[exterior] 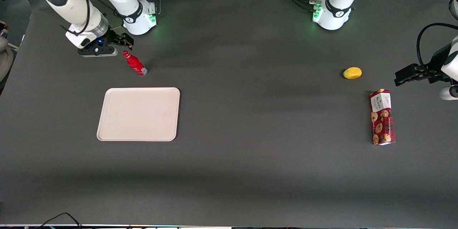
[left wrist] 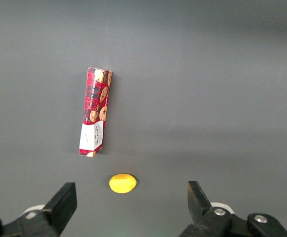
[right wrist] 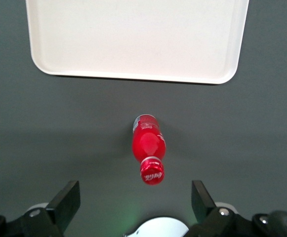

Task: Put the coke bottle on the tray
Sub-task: 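Move the open right gripper down over the red Coca-Cola bottle, then close the right gripper around the bottle's cap end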

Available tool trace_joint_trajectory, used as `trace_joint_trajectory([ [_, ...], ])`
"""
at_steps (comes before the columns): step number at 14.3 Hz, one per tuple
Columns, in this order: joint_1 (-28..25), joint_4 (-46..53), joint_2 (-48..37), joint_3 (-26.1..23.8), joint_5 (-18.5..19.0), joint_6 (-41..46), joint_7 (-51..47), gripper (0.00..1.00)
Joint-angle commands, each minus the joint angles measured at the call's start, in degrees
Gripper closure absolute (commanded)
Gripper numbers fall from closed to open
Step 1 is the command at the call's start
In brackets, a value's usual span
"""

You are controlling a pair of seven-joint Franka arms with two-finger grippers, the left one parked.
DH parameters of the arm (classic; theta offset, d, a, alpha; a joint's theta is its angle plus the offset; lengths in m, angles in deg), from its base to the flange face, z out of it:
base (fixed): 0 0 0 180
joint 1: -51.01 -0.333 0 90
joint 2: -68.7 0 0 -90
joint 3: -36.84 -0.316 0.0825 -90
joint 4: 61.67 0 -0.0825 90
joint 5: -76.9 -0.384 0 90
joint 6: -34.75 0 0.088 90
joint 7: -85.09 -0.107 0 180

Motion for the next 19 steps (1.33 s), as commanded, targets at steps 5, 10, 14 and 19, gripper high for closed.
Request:
trace_joint_trajectory([
  [5, 0.3, -9.0, -0.8, 0.8, -0.7, -11.3, -0.5, 0.00],
  [10, 0.4, -12.4, -0.1, 1.5, -0.8, -15.7, -0.3, 0.01],
  [14, 0.4, -13.0, 0.7, 1.6, -0.8, -16.9, -0.3, 0.10],
  [19, 0.3, -13.1, 1.4, 1.6, -1.0, -16.6, -0.4, 0.65],
])
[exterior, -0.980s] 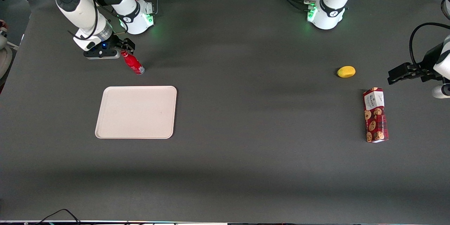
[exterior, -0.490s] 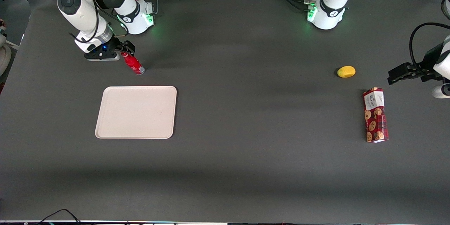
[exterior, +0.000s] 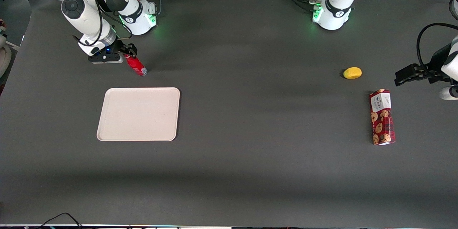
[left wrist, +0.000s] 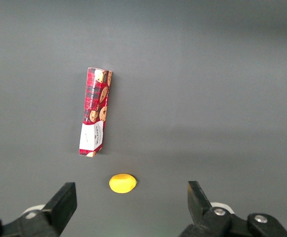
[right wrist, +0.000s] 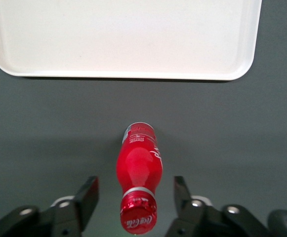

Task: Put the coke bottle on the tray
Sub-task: 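Close the right gripper around the bottle's cap end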

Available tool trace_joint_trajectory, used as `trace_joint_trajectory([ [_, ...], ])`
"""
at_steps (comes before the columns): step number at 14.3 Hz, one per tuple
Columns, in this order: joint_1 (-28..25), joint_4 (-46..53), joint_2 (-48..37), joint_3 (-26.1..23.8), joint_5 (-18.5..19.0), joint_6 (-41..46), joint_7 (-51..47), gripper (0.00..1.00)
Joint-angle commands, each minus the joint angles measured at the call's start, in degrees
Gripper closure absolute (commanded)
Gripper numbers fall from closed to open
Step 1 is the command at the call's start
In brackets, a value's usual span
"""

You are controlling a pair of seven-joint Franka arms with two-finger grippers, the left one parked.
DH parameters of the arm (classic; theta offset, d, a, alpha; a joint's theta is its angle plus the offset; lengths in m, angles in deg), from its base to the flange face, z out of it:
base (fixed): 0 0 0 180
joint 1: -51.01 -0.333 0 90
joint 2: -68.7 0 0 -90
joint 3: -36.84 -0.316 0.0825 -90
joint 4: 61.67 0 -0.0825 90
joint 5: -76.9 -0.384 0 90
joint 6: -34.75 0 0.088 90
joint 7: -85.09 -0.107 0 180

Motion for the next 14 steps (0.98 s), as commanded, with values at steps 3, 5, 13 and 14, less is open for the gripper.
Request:
trace_joint_trajectory([
  [3, -0.3, -2.9, -0.6, 0.1, -2.5, -2.2, -0.4, 0.89],
  [5, -0.6, -2.7, -0.4, 0.1, -2.5, -2.2, -0.4, 0.94],
  [13, -0.7, 6.9, 1.8, -0.5, -2.5, 7.0, 0.0, 1.00],
  [14, -0.6, 9.9, 2.1, -0.5, -2.5, 10.0, 0.0, 1.00],
])
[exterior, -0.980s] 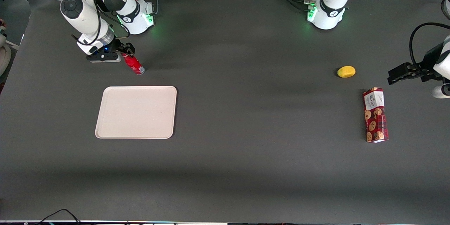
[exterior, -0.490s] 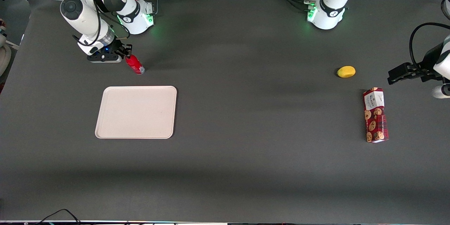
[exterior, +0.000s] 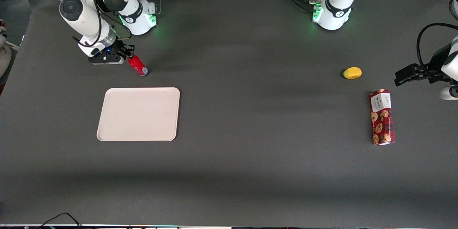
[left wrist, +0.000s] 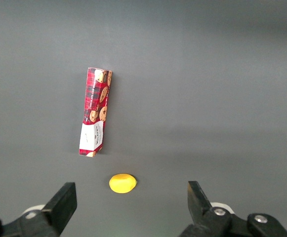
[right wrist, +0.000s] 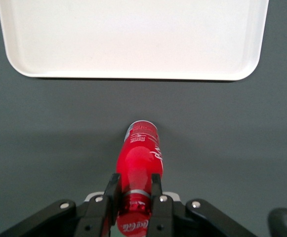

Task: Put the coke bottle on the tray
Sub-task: 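Lift the bottle and carry it over the white tray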

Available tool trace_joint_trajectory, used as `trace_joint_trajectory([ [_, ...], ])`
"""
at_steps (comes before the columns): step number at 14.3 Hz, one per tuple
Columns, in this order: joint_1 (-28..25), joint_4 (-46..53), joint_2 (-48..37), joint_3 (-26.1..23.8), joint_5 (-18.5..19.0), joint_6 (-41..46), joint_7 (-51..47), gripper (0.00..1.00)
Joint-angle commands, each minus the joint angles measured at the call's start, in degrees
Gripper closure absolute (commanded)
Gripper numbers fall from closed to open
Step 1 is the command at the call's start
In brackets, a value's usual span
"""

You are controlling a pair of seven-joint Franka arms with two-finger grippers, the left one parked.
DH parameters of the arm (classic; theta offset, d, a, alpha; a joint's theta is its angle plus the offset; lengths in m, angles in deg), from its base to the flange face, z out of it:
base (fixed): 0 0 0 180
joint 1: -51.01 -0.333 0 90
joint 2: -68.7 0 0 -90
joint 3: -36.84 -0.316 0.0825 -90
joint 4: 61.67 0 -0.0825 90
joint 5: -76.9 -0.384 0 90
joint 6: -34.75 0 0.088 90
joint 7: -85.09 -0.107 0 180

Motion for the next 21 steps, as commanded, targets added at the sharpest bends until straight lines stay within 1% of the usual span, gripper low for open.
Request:
trace_joint_trajectory([
  [1, -0.2, 7.9, 0.8, -0.3, -1.0, 7.6, 0.0, 1.00],
  [3, -0.2, 14.5, 1.5, -0.3, -0.5, 13.2, 0.3, 1.00],
  [5, -0.1, 25.3, 5.3, -0.1, -0.3, 21.0, 1.7, 1.00],
  [6, 0.1, 30.8, 8.0, 0.3, -0.2, 23.6, 2.9, 1.00],
  [7, 0.3, 36.7, 11.3, 0.3, 0.8, 26.0, 4.3, 1.00],
  [9, 0.2, 48.4, 18.1, 1.4, 3.8, 31.7, 5.8, 1.00],
  [10, 0.3, 53.9, 21.2, 1.8, 4.1, 34.9, 7.3, 1.00],
  [12, 0.3, 62.6, 26.7, 3.7, 4.8, 38.3, 11.5, 1.00],
  [13, 0.2, 65.3, 29.3, 4.7, 6.2, 38.6, 14.1, 1.00],
  [14, 0.3, 66.6, 31.7, 5.9, 6.9, 38.6, 17.0, 1.00],
  [16, 0.3, 67.2, 37.0, 8.9, 7.0, 36.3, 19.2, 1.00],
  [17, 0.4, 67.4, 39.5, 9.7, 7.0, 33.4, 19.4, 1.00],
  [18, 0.5, 67.2, 41.8, 10.1, 6.3, 31.1, 20.6, 1.00],
  [21, 0.6, 66.3, 47.2, 10.2, 6.3, 24.7, 20.8, 1.00],
])
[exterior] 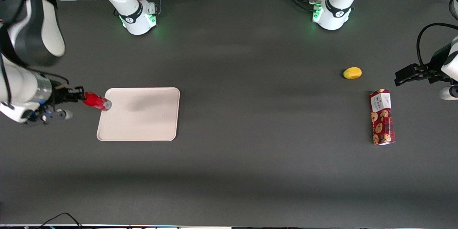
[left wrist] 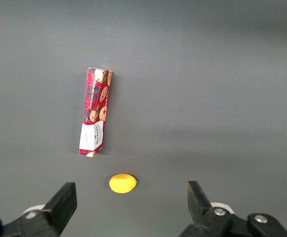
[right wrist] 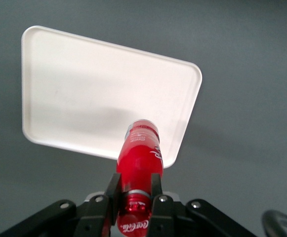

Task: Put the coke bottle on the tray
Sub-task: 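Lift the bottle and carry it over the white tray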

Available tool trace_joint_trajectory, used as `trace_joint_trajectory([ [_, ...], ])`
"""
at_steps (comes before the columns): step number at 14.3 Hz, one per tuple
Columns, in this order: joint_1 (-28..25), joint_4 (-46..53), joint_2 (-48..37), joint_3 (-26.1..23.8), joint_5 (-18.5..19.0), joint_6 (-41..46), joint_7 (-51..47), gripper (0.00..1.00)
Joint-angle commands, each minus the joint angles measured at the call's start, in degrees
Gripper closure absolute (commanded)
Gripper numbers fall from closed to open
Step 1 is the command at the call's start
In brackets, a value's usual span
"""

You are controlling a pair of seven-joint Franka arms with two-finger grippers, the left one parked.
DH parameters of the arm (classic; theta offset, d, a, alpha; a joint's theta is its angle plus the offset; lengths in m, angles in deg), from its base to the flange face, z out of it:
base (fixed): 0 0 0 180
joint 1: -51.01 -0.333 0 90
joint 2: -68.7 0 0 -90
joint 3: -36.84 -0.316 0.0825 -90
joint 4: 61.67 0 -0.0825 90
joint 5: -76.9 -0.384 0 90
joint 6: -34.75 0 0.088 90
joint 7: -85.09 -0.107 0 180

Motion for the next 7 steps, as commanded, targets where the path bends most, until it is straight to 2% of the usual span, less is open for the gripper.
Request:
trace_joint_trajectory([
  [1, -0.2, 2.3, 5.4, 0.0, 0.1, -2.8, 1.2, 1.00],
  [7, 0.5, -4.8, 6.2, 1.7, 0.2, -10.8, 2.1, 1.00],
])
